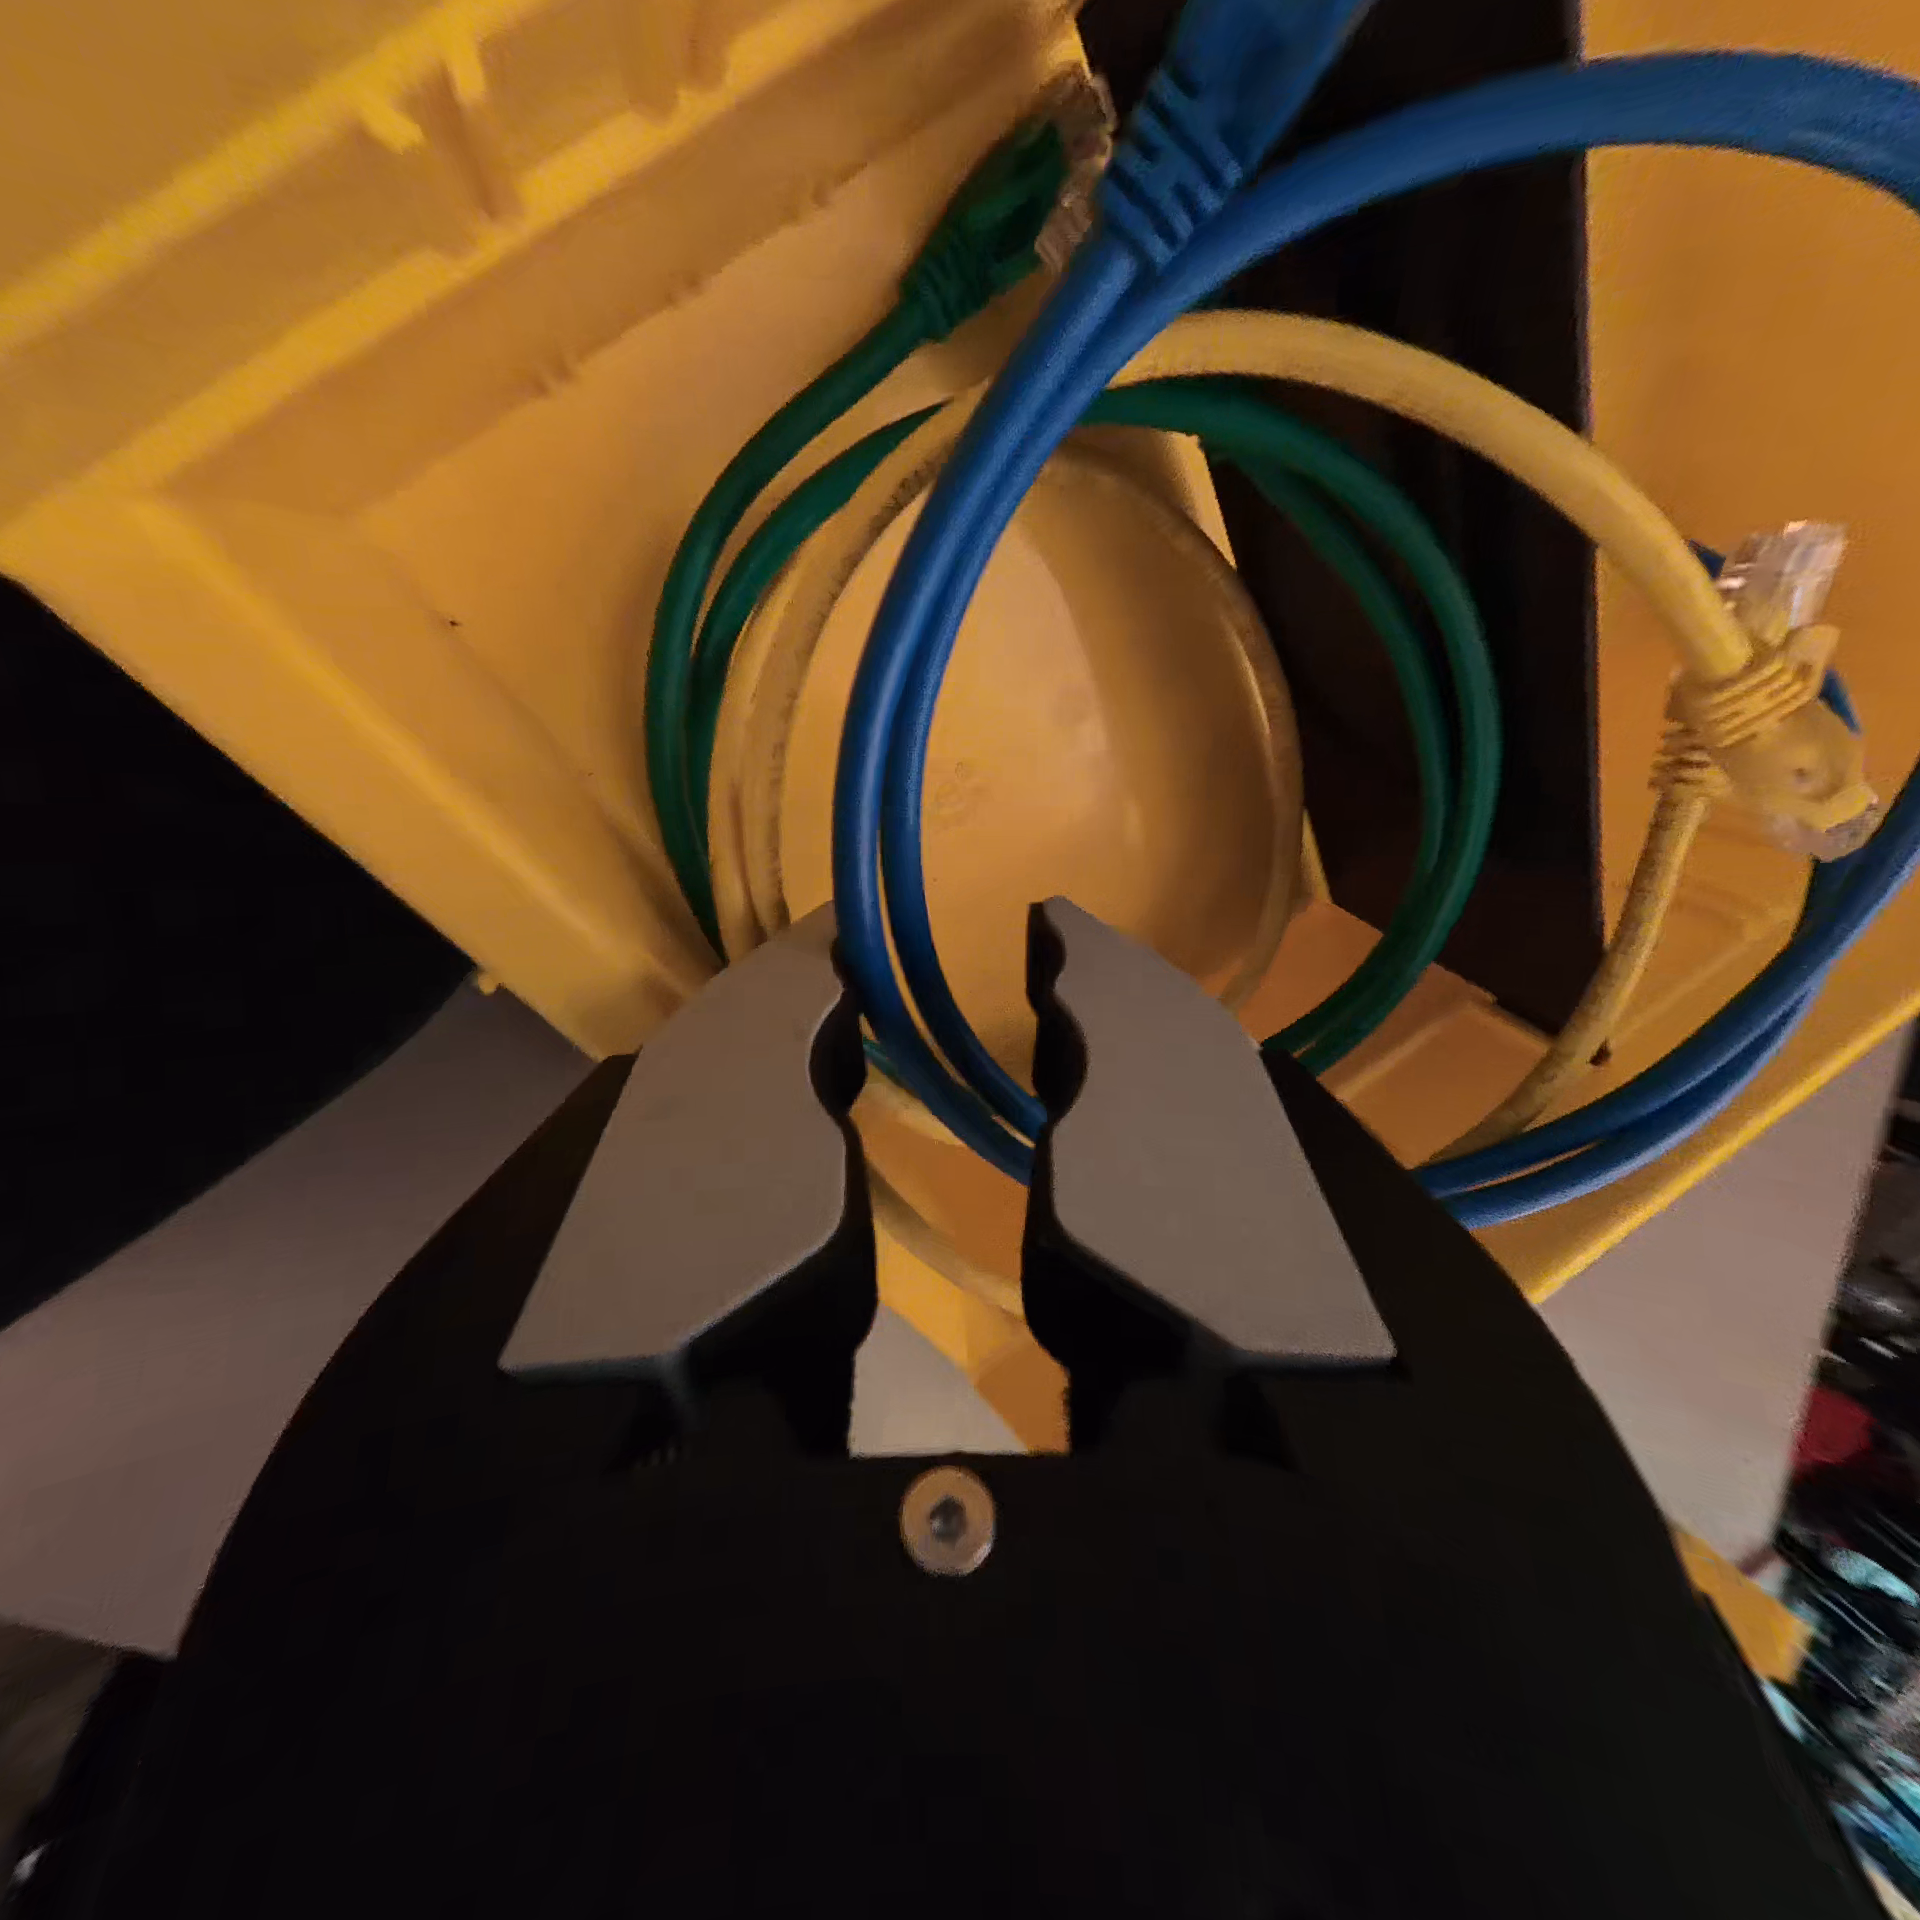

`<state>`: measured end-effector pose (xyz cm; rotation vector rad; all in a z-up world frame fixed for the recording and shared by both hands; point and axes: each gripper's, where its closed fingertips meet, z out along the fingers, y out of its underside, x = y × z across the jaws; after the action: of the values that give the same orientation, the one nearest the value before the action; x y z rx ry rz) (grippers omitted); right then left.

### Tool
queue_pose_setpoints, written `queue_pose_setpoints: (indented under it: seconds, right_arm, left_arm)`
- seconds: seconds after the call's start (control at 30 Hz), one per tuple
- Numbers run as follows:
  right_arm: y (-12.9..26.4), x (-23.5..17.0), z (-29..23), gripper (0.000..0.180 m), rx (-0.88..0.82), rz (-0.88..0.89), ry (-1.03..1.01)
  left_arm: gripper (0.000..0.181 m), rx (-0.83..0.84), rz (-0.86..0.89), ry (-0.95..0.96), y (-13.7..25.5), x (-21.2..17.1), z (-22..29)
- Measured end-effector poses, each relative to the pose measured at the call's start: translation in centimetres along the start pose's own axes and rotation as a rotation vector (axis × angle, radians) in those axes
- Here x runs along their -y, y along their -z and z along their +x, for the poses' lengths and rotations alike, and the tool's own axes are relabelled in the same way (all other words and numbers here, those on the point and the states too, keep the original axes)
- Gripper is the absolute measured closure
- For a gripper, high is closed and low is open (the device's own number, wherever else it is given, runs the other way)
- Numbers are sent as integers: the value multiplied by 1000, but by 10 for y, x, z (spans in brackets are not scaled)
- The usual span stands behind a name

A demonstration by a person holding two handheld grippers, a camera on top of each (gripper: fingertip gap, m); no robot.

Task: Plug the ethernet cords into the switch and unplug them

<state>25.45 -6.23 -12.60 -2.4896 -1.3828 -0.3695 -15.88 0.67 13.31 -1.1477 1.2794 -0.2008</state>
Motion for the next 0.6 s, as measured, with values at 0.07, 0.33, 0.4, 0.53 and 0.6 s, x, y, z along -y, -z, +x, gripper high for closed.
queue_pose_setpoints:
  seconds: [0.07, 0.33, 0.4, 0.53, 0.6]
  right_arm:
    - [10, 1, -5, 148, 63, 50, -28]
    - [84, 13, 62, 141, 127, 405, -395]
    - [77, 7, 98, 143, 35, 373, -475]
    - [36, 14, 123, 137, 5, 223, -397]
    - [11, 10, 123, 133, 66, 105, -395]
  left_arm:
    - [144, -10, -6, 0, -2, -1, 2]
    - [144, -28, -9, -13, -8, 1, 10]
    - [144, -33, -10, -15, -9, 2, 12]
    - [144, -46, -24, -22, -14, -1, 16]
    - [144, -52, -33, -26, -17, -3, 19]
